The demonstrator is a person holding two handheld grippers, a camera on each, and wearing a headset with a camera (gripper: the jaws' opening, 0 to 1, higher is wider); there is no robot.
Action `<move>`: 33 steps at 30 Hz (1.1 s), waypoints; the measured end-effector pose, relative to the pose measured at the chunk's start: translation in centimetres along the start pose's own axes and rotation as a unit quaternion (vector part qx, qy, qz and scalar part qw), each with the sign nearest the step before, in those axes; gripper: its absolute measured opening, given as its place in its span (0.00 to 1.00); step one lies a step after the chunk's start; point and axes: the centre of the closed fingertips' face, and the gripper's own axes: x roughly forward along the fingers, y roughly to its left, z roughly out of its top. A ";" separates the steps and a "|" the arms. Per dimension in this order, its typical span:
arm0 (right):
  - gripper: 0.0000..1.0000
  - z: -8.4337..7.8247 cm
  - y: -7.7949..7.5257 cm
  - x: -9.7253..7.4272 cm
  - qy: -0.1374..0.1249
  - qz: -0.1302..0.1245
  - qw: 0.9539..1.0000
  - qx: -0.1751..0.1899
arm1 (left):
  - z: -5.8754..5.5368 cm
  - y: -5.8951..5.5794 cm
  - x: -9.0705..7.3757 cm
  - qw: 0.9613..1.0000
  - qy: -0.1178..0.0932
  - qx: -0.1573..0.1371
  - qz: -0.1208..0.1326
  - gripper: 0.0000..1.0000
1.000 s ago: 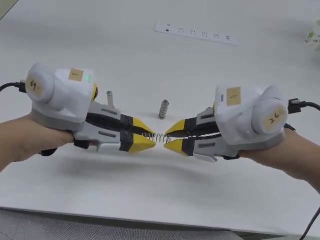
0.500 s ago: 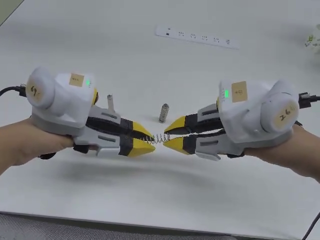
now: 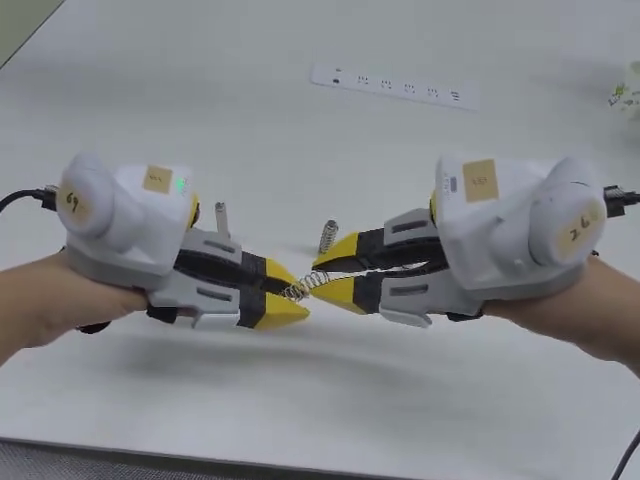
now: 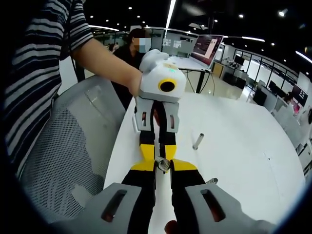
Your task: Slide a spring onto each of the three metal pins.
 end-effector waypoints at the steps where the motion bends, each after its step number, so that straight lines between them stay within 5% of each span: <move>1: 0.08 0.4 0.0 0.1 -0.006 0.000 1.000 0.001 | 0.0 0.0 0.0 1.000 0.001 0.001 -0.001 0.02; 12: 0.08 2.4 0.2 0.9 -0.031 -0.021 0.999 -0.033 | 0.8 -0.4 0.3 1.000 -0.005 0.006 -0.003 0.02; 17: 0.08 2.3 0.2 0.6 -0.029 -0.035 0.997 -0.063 | 1.0 -0.2 0.2 1.000 -0.007 0.006 0.001 0.03; 33: 0.07 2.7 0.0 0.8 -0.034 -0.048 0.995 -0.085 | 1.1 0.0 -0.1 1.000 -0.011 -0.011 0.006 0.06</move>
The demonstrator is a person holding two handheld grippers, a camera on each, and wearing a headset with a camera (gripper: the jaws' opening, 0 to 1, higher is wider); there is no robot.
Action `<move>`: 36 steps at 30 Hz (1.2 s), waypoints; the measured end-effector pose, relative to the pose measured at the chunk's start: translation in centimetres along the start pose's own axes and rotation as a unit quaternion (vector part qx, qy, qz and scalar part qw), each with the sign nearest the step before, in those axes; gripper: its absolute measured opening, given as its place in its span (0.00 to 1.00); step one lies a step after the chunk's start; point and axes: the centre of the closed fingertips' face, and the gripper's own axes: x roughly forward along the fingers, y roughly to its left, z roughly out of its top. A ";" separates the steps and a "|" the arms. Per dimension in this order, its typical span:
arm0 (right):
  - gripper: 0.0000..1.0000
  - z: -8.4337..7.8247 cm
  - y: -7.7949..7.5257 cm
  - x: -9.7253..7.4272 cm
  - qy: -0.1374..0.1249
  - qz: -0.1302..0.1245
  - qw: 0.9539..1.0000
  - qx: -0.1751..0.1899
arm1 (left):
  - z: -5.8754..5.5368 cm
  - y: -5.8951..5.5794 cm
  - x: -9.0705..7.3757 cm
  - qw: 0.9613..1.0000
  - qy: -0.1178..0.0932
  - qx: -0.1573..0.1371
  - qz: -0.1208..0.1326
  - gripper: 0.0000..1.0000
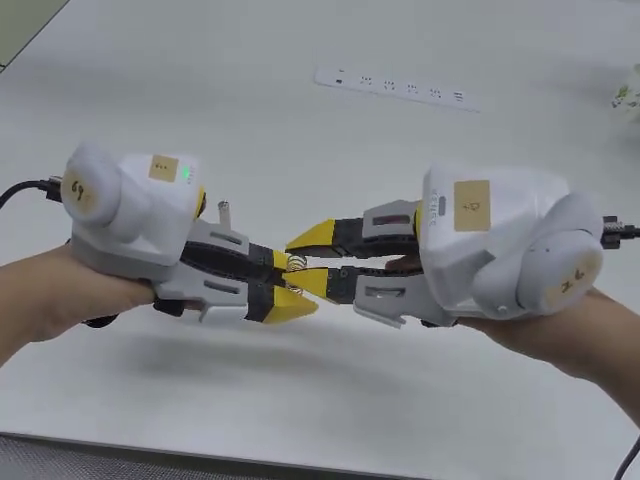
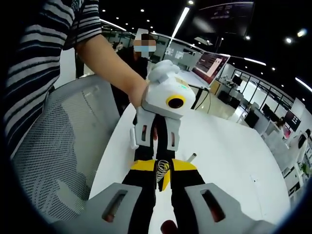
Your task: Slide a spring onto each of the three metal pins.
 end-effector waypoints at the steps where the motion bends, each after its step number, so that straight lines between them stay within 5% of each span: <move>1: 0.07 0.0 0.0 0.0 0.001 -0.001 1.000 -0.001 | 0.0 0.0 0.0 1.000 -0.001 -0.001 0.001 0.07; 16: 0.08 -0.6 -0.9 0.0 0.006 -0.015 1.000 -0.007 | -0.5 1.1 -1.1 0.999 0.002 -0.023 0.025 0.19; 36: 0.08 -1.6 -1.6 0.0 0.012 -0.029 0.999 -0.001 | -1.8 2.7 -5.8 0.996 0.004 -0.044 0.081 0.40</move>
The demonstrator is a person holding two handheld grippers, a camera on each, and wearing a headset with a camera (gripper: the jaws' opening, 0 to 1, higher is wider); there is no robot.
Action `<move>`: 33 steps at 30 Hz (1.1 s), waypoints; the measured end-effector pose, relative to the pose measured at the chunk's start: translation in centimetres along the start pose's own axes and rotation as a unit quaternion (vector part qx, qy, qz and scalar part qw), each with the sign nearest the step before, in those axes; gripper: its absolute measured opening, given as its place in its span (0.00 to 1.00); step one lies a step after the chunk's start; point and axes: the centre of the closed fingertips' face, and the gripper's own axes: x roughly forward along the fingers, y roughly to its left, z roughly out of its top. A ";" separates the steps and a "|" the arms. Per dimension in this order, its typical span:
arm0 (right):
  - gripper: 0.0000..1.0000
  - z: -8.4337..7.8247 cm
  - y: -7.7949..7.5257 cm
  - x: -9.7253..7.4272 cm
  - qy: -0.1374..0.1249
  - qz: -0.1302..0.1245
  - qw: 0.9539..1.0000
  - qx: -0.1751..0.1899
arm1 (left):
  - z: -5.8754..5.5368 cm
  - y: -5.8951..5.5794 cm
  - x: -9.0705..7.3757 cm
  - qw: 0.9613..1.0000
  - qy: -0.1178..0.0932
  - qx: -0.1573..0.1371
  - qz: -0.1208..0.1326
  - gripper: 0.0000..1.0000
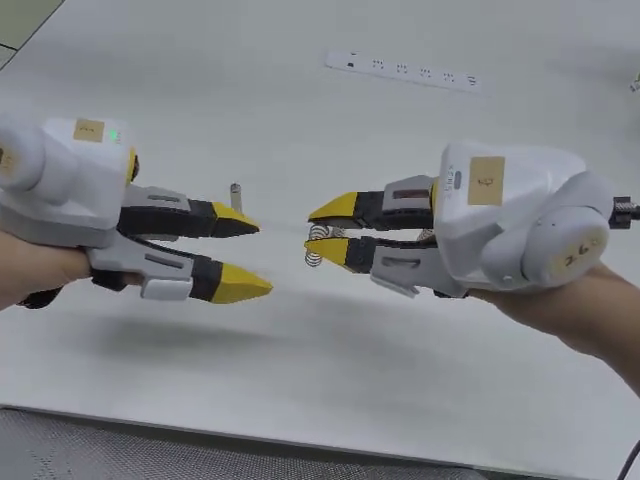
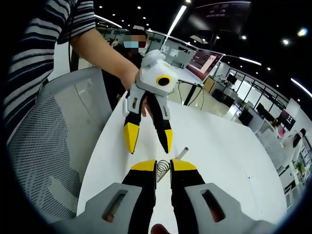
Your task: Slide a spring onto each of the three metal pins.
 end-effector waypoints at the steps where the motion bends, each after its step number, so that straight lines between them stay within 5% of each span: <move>1: 0.08 0.0 0.0 0.0 0.000 0.000 1.000 0.001 | -0.1 0.1 -0.2 1.000 0.000 -0.002 0.003 0.42; 8: 0.08 -0.4 0.1 0.0 0.004 -0.001 1.000 0.005 | -0.6 1.1 -1.8 1.000 -0.003 -0.015 0.028 0.53; 25: 0.08 -0.8 -0.1 0.3 0.007 -0.002 1.000 0.016 | -1.8 2.3 -3.9 0.997 -0.011 -0.028 0.070 0.97; 33: 0.08 -1.1 -0.2 0.6 0.011 -0.001 1.000 0.020 | -1.9 2.6 -4.6 0.996 -0.017 -0.028 0.082 0.98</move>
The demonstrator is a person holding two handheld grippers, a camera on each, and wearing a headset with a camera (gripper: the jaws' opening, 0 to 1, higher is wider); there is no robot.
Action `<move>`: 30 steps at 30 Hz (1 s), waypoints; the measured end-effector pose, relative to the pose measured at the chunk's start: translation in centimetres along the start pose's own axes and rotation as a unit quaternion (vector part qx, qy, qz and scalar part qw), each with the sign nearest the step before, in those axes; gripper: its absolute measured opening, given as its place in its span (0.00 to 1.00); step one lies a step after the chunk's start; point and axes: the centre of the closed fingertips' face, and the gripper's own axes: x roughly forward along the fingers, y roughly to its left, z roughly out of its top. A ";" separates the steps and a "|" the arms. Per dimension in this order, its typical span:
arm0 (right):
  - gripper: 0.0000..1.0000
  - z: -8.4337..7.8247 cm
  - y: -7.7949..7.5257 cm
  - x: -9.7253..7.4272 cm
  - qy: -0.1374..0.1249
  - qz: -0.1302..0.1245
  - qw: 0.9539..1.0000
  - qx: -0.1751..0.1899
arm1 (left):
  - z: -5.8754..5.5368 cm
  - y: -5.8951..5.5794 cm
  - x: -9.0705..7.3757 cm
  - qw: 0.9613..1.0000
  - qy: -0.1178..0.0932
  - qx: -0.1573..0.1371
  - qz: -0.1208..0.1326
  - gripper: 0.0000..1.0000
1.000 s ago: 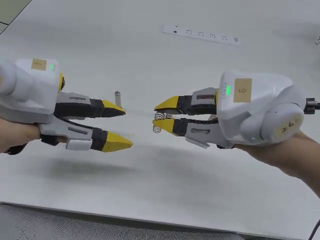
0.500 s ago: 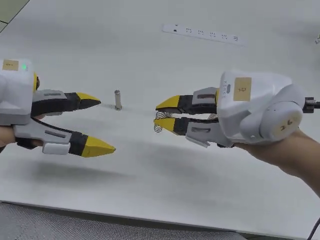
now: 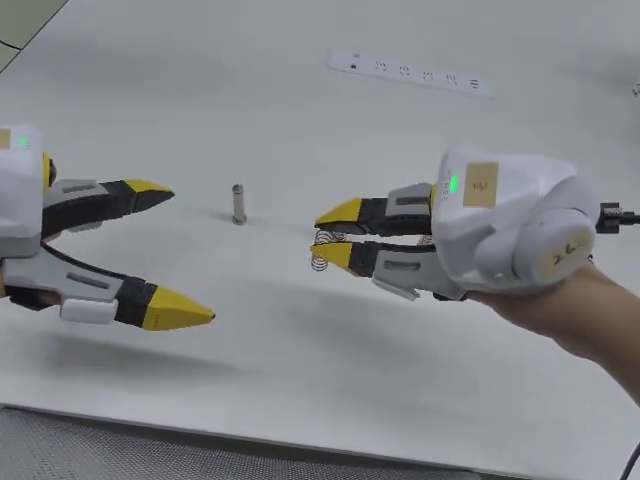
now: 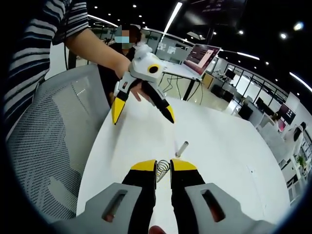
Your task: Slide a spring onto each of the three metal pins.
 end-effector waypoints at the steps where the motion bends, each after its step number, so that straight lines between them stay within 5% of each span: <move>1: 0.08 0.0 0.0 0.0 0.000 0.000 1.000 0.001 | 0.0 0.0 -0.1 1.000 0.001 0.000 0.000 0.98; 17: 0.08 -0.5 -0.3 0.9 0.007 0.009 1.000 0.004 | -0.1 0.0 -0.3 1.000 -0.002 -0.003 0.005 0.98; 30: 0.08 1.6 -3.5 3.5 0.000 0.002 1.000 -0.010 | -0.1 -0.1 -0.3 1.000 -0.001 -0.002 0.006 0.98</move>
